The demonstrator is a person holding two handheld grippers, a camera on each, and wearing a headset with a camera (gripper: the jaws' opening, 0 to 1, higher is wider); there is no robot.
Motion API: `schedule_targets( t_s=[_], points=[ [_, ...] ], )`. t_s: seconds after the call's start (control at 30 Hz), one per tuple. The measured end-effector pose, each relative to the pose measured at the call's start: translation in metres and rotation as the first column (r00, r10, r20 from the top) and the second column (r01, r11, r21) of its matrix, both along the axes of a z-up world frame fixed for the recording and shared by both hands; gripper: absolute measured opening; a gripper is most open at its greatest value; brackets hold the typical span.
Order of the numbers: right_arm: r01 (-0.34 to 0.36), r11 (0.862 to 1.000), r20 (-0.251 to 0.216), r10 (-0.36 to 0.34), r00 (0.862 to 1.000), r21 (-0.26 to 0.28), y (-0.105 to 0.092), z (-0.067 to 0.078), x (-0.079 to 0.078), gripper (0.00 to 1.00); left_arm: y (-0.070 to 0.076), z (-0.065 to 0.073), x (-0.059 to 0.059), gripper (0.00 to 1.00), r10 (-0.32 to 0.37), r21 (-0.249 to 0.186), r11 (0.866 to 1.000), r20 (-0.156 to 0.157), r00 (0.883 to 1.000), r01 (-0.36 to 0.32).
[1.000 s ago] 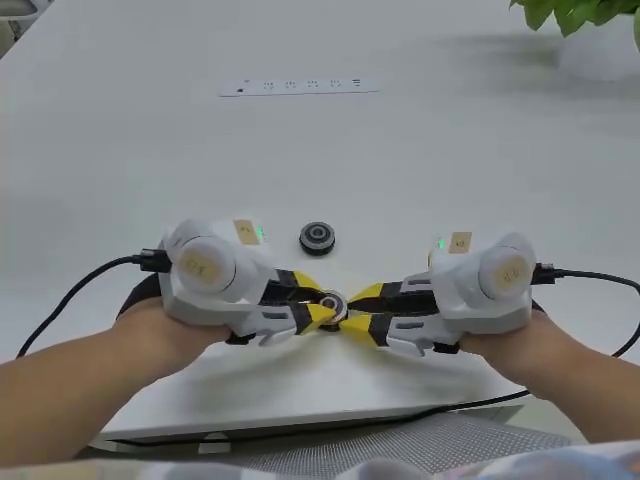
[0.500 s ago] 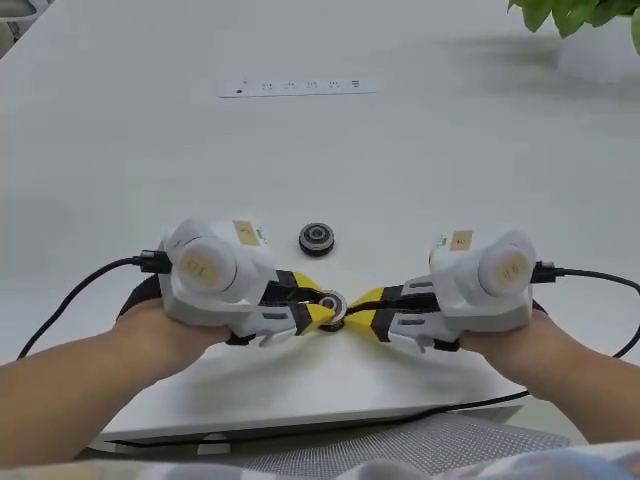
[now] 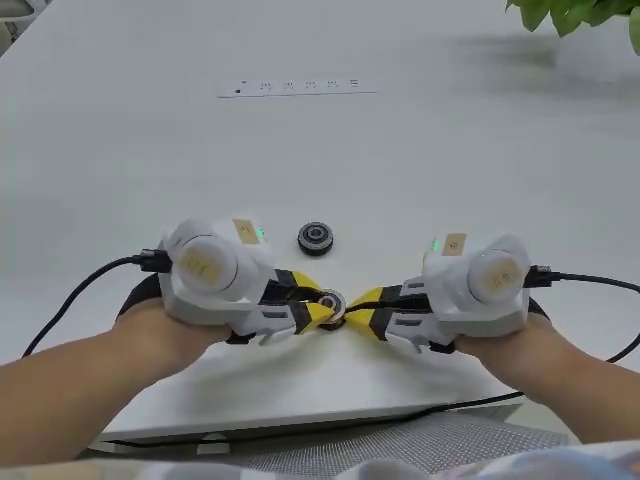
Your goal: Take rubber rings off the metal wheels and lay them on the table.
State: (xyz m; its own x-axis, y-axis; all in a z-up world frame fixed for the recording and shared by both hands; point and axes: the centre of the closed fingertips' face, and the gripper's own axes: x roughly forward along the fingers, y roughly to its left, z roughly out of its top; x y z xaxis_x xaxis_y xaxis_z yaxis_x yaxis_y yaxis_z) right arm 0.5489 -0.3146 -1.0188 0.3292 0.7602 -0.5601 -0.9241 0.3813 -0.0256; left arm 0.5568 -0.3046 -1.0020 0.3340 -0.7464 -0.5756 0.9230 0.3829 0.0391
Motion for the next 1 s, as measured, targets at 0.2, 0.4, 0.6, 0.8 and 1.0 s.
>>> schedule_targets(
  t_s=[0.2, 0.4, 0.6, 0.8, 1.0],
  points=[
    [-0.001, 0.998, 0.069, 0.005, 0.998, -0.057, 0.000, 0.000, -0.001, 0.00, 0.000, 0.000, 0.000, 0.13, 0.002, 0.002, 1.000, 0.001, 1.000, -0.002],
    [0.024, 0.999, 0.045, -0.023, 0.999, -0.034, -0.002, 0.001, 0.001, 0.00, 0.000, 0.000, 0.000, 0.13, 0.005, 0.001, 1.000, 0.000, 1.000, -0.005],
    [0.090, 0.995, -0.045, -0.088, 0.995, 0.038, -0.003, 0.001, 0.003, 0.00, 0.000, 0.000, 0.000, 0.12, 0.006, 0.001, 1.000, 0.001, 1.000, -0.006],
    [0.219, 0.963, -0.193, -0.188, 0.963, 0.156, -0.006, 0.005, 0.008, 0.00, 0.000, 0.000, 0.000, 0.12, 0.007, 0.002, 1.000, 0.003, 1.000, -0.007],
    [0.320, 0.913, -0.328, -0.231, 0.916, 0.254, -0.006, 0.011, 0.012, 0.00, 0.000, 0.000, 0.001, 0.12, 0.008, 0.004, 1.000, 0.006, 1.000, -0.008]
  ],
)
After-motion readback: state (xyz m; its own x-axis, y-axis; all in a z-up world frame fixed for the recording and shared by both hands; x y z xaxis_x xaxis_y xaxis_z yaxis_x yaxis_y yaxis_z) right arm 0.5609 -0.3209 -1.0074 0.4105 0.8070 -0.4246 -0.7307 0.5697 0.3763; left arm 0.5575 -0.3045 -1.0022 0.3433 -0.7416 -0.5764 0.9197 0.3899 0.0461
